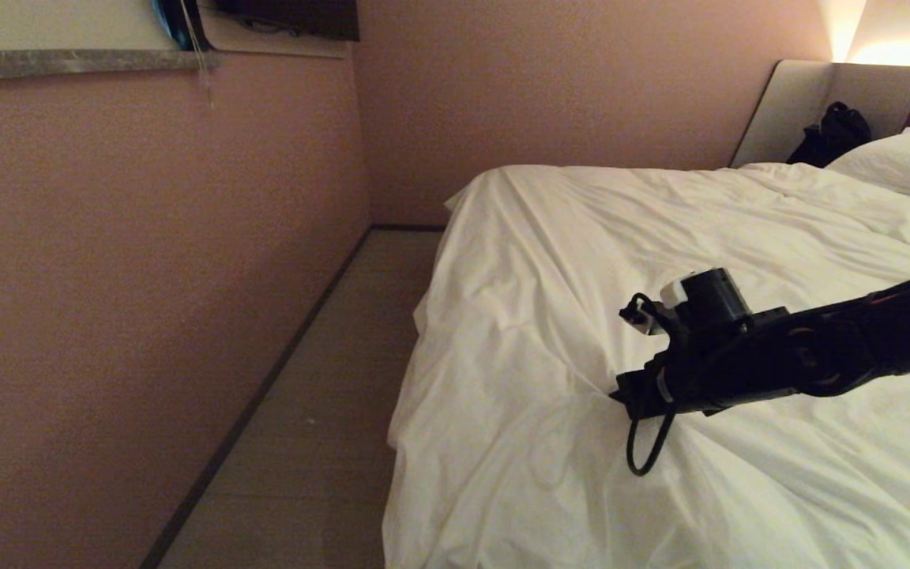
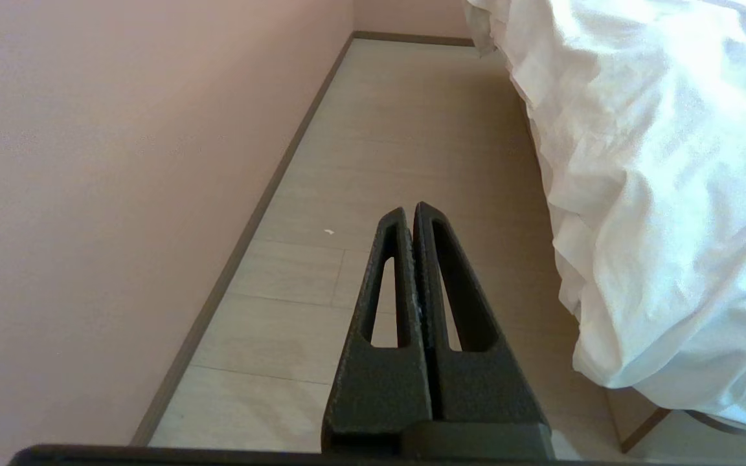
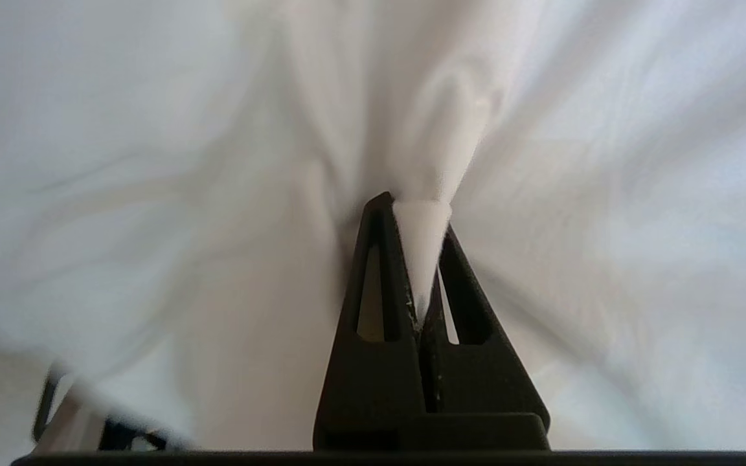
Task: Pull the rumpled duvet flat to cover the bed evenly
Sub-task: Flatten the corners of the folded blanket
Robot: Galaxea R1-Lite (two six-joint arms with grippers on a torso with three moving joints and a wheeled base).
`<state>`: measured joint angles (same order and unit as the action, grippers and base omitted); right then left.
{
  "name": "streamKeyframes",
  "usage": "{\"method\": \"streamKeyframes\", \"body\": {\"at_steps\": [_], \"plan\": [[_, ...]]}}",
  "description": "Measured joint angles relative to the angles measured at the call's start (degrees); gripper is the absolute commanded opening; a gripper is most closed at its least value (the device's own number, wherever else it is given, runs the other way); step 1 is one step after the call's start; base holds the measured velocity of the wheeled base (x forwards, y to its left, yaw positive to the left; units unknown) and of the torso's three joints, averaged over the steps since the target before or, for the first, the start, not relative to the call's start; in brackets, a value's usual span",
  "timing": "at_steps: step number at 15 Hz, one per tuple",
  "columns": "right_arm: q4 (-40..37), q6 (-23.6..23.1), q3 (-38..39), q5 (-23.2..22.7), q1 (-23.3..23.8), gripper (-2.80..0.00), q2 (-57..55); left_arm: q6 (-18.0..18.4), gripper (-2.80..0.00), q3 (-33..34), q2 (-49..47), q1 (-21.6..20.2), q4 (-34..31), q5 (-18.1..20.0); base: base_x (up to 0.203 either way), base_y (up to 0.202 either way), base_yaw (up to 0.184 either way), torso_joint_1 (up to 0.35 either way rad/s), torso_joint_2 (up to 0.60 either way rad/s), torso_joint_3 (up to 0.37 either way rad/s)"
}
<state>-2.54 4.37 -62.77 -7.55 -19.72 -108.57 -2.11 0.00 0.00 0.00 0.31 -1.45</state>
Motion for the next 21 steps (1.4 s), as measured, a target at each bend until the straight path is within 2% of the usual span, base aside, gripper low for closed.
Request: {"method": "streamKeyframes", "body": {"at_steps": [8, 14, 17, 21], "plan": [[-5.2, -0.3, 2.2, -7.9, -2.6, -2.80, 11.3, 0.0, -2.80, 0.0, 0.0, 0.0, 0.0, 0.0, 0.000, 0.000, 0.000, 0.000, 0.00, 0.000], [-5.8, -1.6, 2.1, -8.2, -2.2, -2.80, 10.9, 0.0, -2.80, 0.0, 0.0, 0.0, 0.0, 0.0, 0.000, 0.000, 0.000, 0.000, 0.00, 0.000], [-6.3, 0.6, -0.1, -9.5, -1.7, -2.80, 14.8, 0.0, -2.80, 0.0, 0.0, 0.0, 0.0, 0.0, 0.000, 0.000, 0.000, 0.000, 0.00, 0.000], [-9.0, 6.4, -6.7, -10.4, -0.2, -2.80, 16.7, 0.0, -2.80, 0.0, 0.0, 0.0, 0.0, 0.0, 0.000, 0.000, 0.000, 0.000, 0.00, 0.000]]}}
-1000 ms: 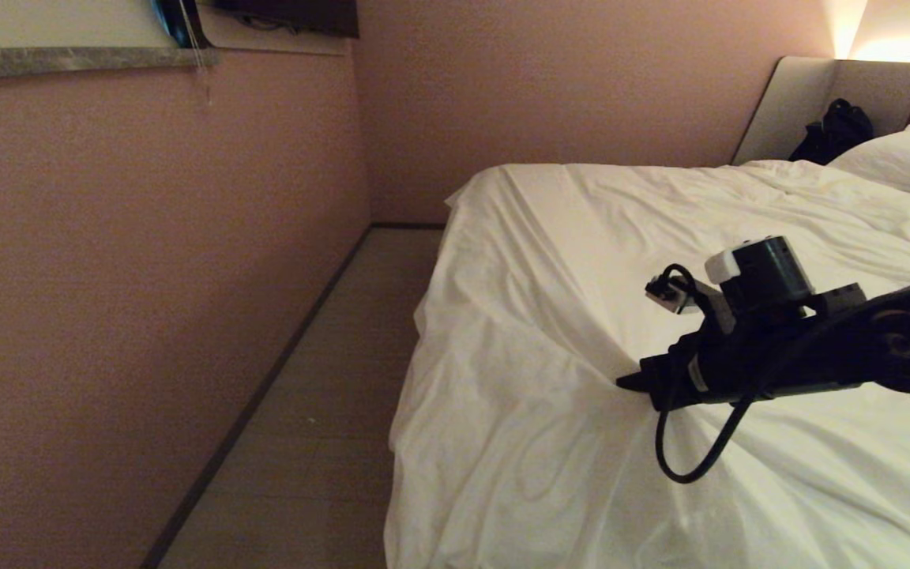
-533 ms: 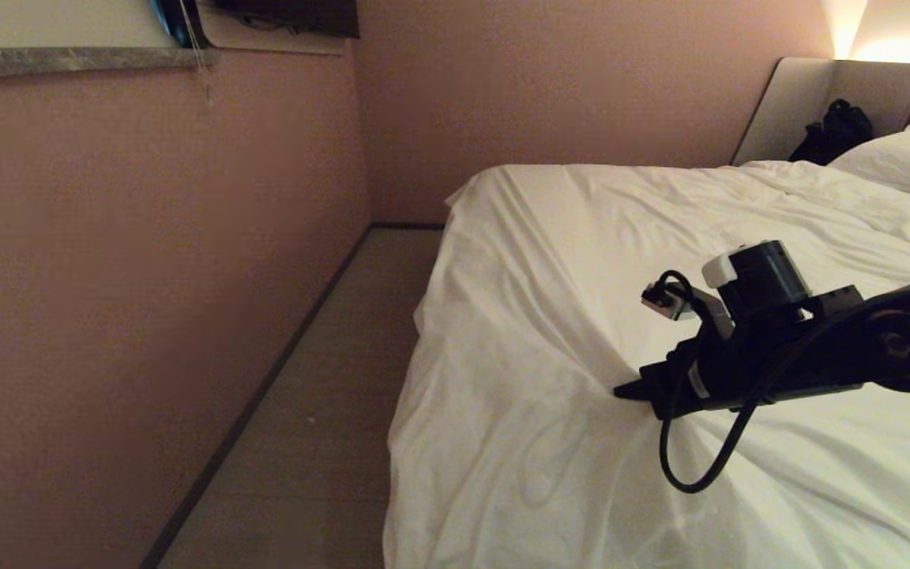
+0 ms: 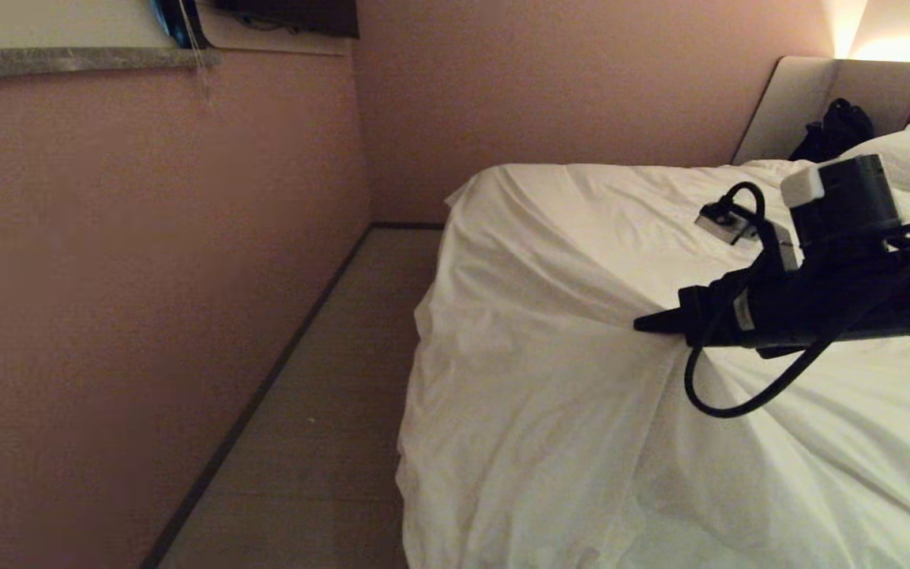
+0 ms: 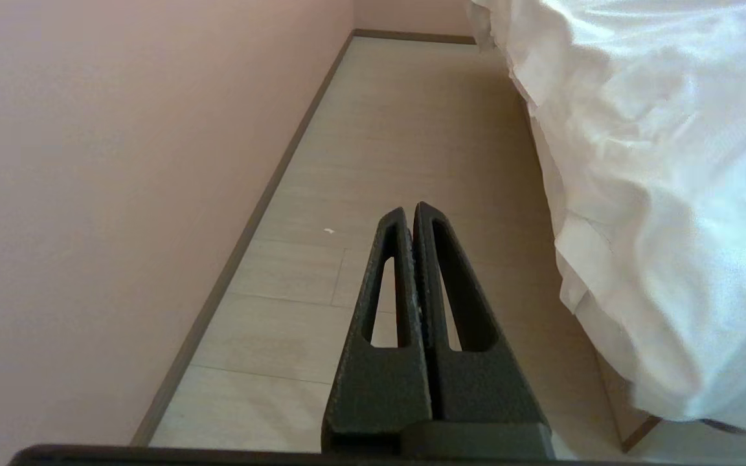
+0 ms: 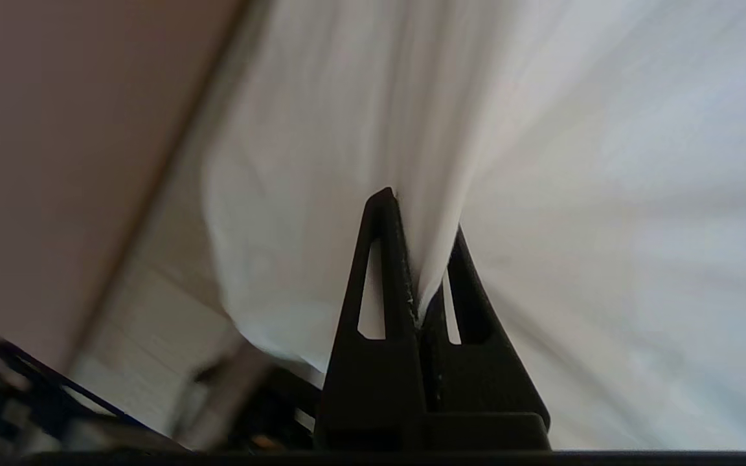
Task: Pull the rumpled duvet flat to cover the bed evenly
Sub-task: Flatten the corners of the folded blanket
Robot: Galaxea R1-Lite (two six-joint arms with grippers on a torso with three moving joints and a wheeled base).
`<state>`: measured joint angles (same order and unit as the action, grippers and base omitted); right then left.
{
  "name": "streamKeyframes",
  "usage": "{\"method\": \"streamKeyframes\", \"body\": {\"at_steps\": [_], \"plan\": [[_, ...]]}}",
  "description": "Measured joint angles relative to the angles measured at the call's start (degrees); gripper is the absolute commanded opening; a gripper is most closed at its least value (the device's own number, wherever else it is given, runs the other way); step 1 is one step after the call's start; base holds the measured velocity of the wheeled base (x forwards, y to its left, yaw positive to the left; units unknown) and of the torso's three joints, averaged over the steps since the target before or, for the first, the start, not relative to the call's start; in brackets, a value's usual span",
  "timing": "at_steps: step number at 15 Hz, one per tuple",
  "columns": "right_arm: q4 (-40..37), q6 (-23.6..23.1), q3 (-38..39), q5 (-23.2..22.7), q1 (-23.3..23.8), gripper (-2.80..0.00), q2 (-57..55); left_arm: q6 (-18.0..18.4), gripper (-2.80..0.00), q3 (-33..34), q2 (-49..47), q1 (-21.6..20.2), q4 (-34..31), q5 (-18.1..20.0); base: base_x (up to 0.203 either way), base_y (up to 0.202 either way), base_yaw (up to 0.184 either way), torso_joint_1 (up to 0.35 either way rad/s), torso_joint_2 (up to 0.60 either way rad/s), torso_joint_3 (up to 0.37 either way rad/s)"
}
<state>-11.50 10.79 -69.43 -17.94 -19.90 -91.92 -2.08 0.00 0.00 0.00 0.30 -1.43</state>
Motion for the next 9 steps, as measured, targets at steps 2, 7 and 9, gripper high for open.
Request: {"method": "streamKeyframes", "body": {"at_steps": [2, 7, 9], "plan": [[-1.9, 2.6, -0.7, 0.0, 0.2, -2.80, 0.6, 0.0, -2.80, 0.0, 0.0, 0.0, 0.0, 0.0, 0.000, 0.000, 0.000, 0.000, 0.00, 0.000], [-3.4, 2.8, 2.3, 1.5, -1.6, -2.80, -2.0, 0.0, -2.80, 0.0, 0.0, 0.0, 0.0, 0.0, 0.000, 0.000, 0.000, 0.000, 0.00, 0.000], [-3.1, 1.0, 3.9, 3.4, -4.0, -2.80, -4.4, 0.0, -2.80, 0.0, 0.0, 0.0, 0.0, 0.0, 0.000, 0.000, 0.000, 0.000, 0.00, 0.000]]}}
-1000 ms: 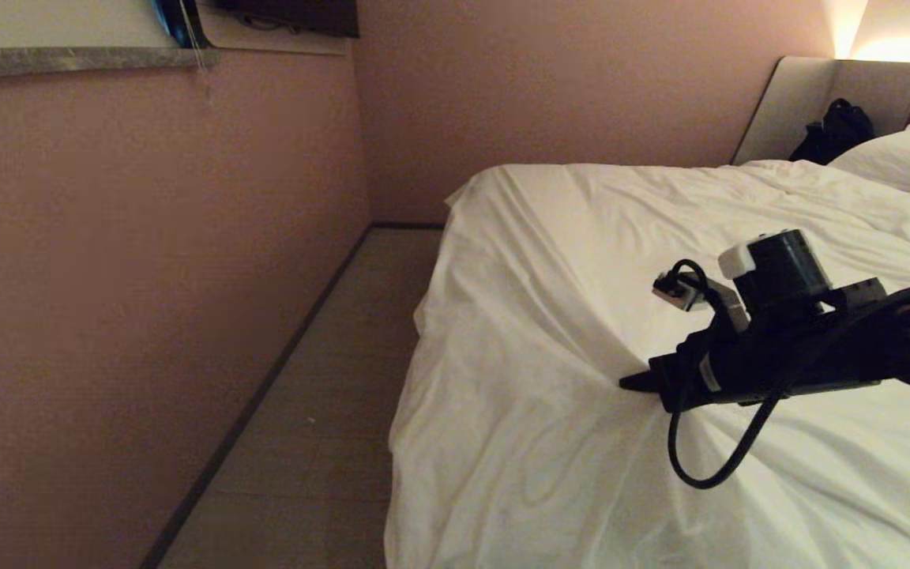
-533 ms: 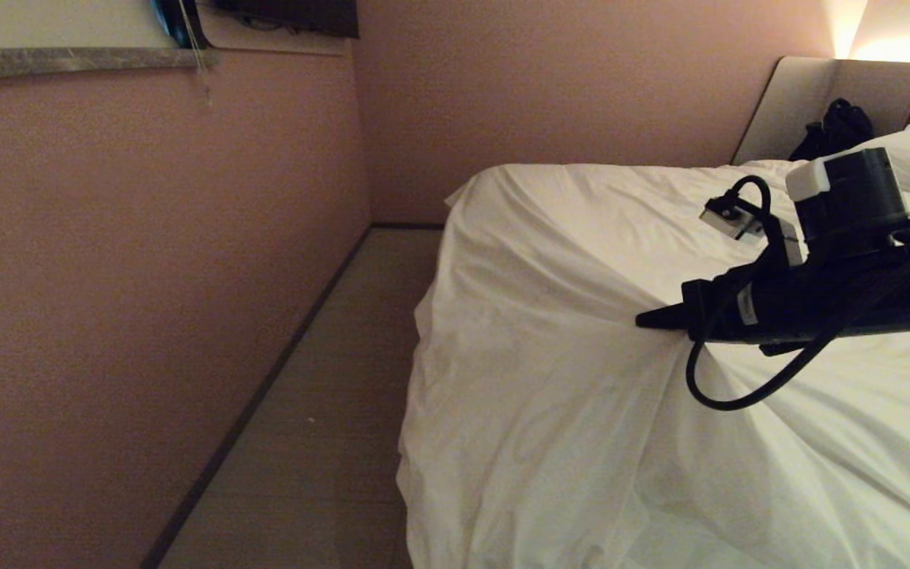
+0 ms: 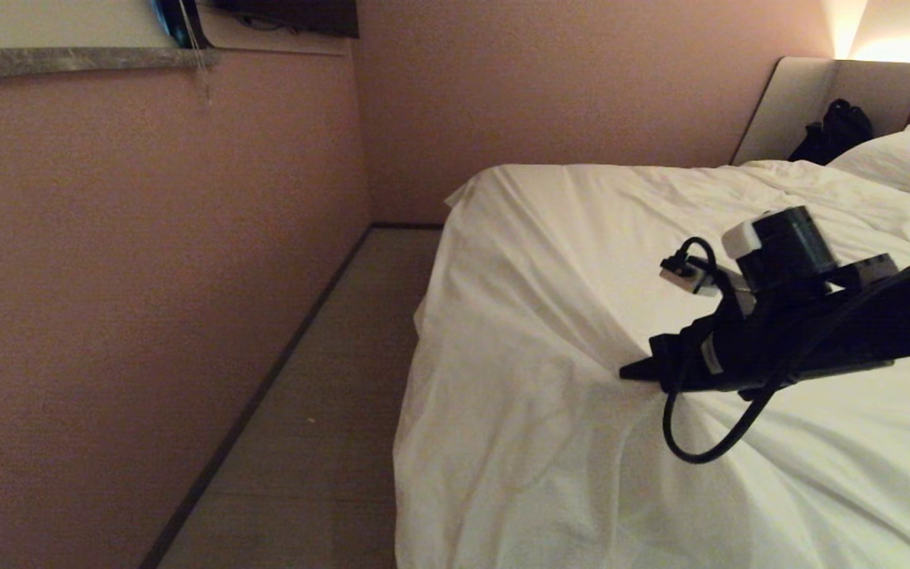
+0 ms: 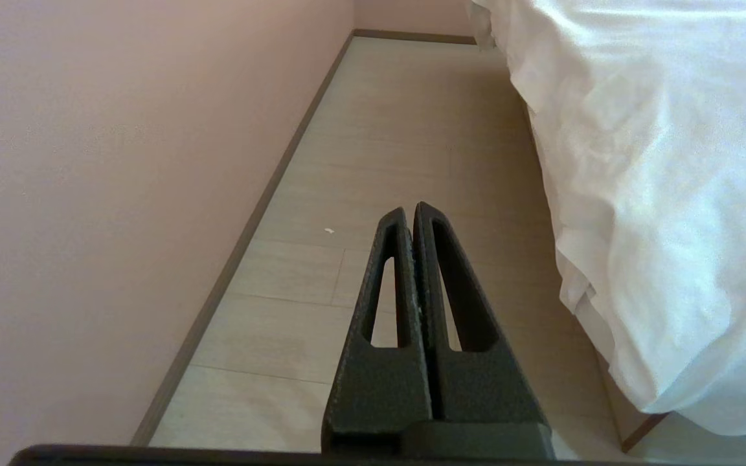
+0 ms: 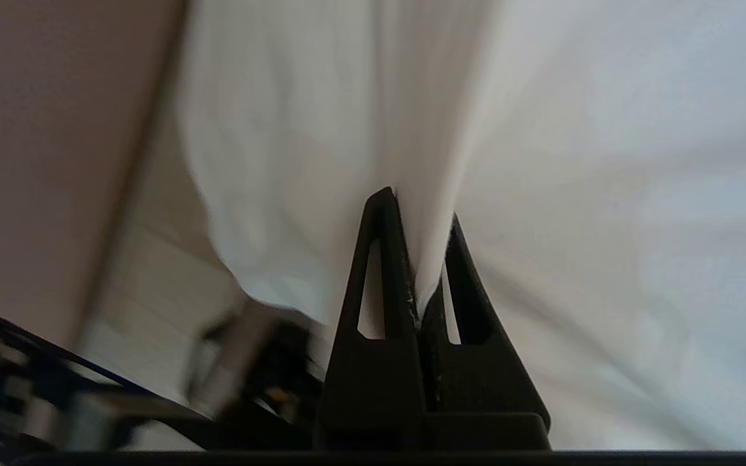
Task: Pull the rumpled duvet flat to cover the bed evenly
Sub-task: Flatten the corners of the folded blanket
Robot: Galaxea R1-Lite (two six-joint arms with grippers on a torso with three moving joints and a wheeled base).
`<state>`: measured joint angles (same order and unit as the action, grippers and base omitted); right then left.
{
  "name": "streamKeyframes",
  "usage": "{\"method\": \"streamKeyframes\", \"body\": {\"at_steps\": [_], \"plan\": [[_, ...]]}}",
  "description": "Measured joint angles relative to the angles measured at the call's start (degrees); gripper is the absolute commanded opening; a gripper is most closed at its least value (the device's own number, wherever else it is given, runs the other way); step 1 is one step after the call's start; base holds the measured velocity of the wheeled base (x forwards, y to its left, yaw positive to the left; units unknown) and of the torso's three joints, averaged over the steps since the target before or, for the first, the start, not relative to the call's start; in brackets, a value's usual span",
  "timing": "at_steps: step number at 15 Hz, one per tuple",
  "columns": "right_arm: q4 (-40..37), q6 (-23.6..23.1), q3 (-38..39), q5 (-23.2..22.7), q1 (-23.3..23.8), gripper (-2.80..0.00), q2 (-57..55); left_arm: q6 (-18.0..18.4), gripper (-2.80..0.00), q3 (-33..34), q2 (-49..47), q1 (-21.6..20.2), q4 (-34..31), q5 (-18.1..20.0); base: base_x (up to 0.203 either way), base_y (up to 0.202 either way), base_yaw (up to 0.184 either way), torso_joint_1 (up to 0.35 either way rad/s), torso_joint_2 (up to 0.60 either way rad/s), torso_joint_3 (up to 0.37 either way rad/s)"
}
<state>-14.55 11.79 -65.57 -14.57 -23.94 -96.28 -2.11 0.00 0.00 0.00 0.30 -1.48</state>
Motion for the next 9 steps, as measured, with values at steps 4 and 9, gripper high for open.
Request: {"method": "streamKeyframes", "body": {"at_steps": [4, 9], "plan": [[-1.0, -3.4, 2.1, 3.3, -7.9, -2.80, -2.6, 0.0, -2.80, 0.0, 0.0, 0.0, 0.0, 0.0, 0.000, 0.000, 0.000, 0.000, 0.00, 0.000], [0.3, -3.2, 3.2, 10.0, -11.6, -2.80, -4.3, 0.0, -2.80, 0.0, 0.0, 0.0, 0.0, 0.0, 0.000, 0.000, 0.000, 0.000, 0.00, 0.000]]}}
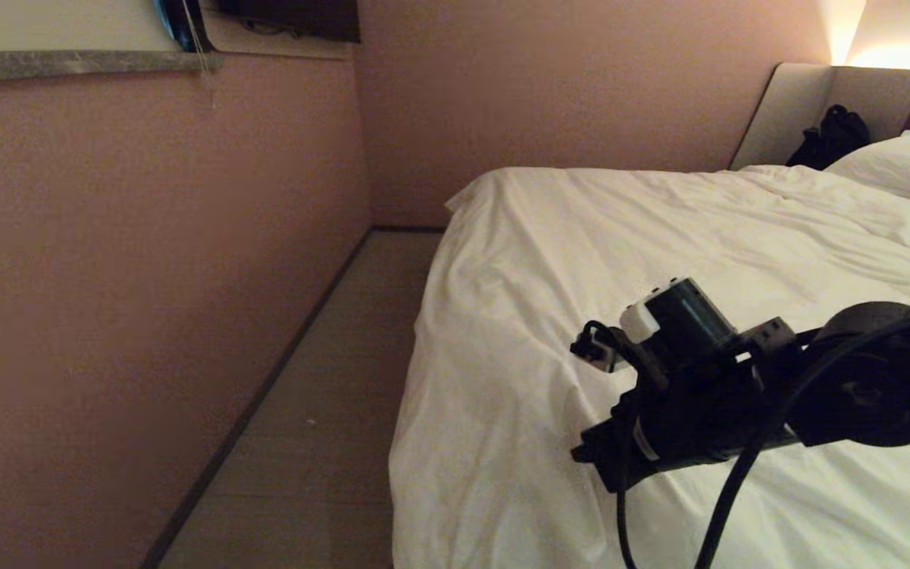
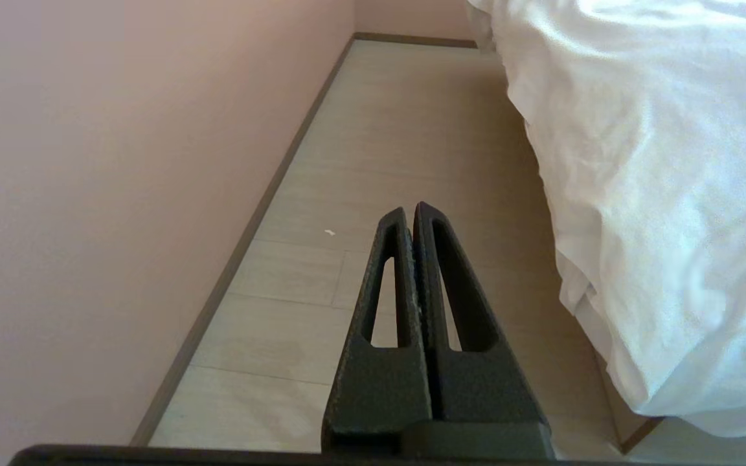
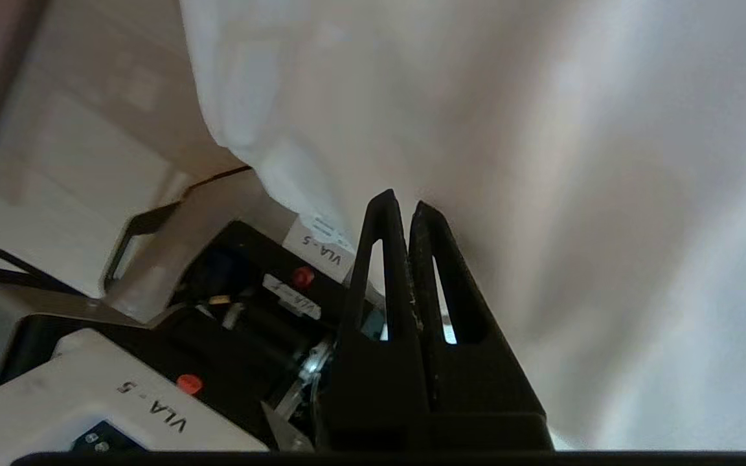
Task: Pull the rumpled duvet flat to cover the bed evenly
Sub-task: Flatten the corners of the folded blanket
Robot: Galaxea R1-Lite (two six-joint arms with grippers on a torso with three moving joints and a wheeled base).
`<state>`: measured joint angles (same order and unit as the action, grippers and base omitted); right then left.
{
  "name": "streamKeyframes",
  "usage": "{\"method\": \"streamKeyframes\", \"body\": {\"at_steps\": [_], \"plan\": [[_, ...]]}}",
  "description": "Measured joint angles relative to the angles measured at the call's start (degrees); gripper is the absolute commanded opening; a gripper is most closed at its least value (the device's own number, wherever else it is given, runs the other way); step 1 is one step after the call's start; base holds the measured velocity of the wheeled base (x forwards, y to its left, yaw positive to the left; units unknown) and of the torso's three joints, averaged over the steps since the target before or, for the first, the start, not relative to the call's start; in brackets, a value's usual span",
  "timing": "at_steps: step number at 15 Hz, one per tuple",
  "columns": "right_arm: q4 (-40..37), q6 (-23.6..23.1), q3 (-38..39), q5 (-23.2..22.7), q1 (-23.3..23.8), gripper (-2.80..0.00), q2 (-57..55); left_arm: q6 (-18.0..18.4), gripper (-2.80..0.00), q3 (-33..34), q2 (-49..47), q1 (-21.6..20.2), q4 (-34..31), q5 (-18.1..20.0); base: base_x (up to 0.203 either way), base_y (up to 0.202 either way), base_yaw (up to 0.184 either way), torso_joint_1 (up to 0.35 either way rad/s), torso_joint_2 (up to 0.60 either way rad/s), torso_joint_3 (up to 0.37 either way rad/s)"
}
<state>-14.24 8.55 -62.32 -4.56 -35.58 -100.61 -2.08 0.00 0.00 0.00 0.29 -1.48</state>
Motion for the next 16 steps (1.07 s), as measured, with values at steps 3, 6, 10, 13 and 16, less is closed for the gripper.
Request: {"method": "streamKeyframes", "body": {"at_steps": [3, 6, 10, 13, 16], "plan": [[0.6, 0.1, 0.1, 1.7, 0.2, -2.80, -0.2, 0.0, -2.80, 0.0, 0.0, 0.0, 0.0, 0.0, 0.000, 0.000, 0.000, 0.000, 0.00, 0.000], [1.0, 0.2, 0.1, 1.6, 0.6, 0.00, -0.7, 0.0, -2.80, 0.0, 0.0, 0.0, 0.0, 0.0, 0.000, 0.000, 0.000, 0.000, 0.00, 0.000], [2.7, 0.9, -1.2, 1.5, 4.8, 0.00, -0.7, 0.0, -2.80, 0.0, 0.0, 0.0, 0.0, 0.0, 0.000, 0.000, 0.000, 0.000, 0.00, 0.000], [2.5, 0.4, -1.9, 1.5, 9.5, 0.00, 1.3, 0.0, -2.80, 0.0, 0.0, 0.0, 0.0, 0.0, 0.000, 0.000, 0.000, 0.000, 0.00, 0.000], [2.4, -2.5, 3.2, 1.3, 10.5, 0.00, 5.5, 0.0, -2.80, 0.0, 0.0, 0.0, 0.1, 0.0, 0.000, 0.000, 0.000, 0.000, 0.00, 0.000]]}}
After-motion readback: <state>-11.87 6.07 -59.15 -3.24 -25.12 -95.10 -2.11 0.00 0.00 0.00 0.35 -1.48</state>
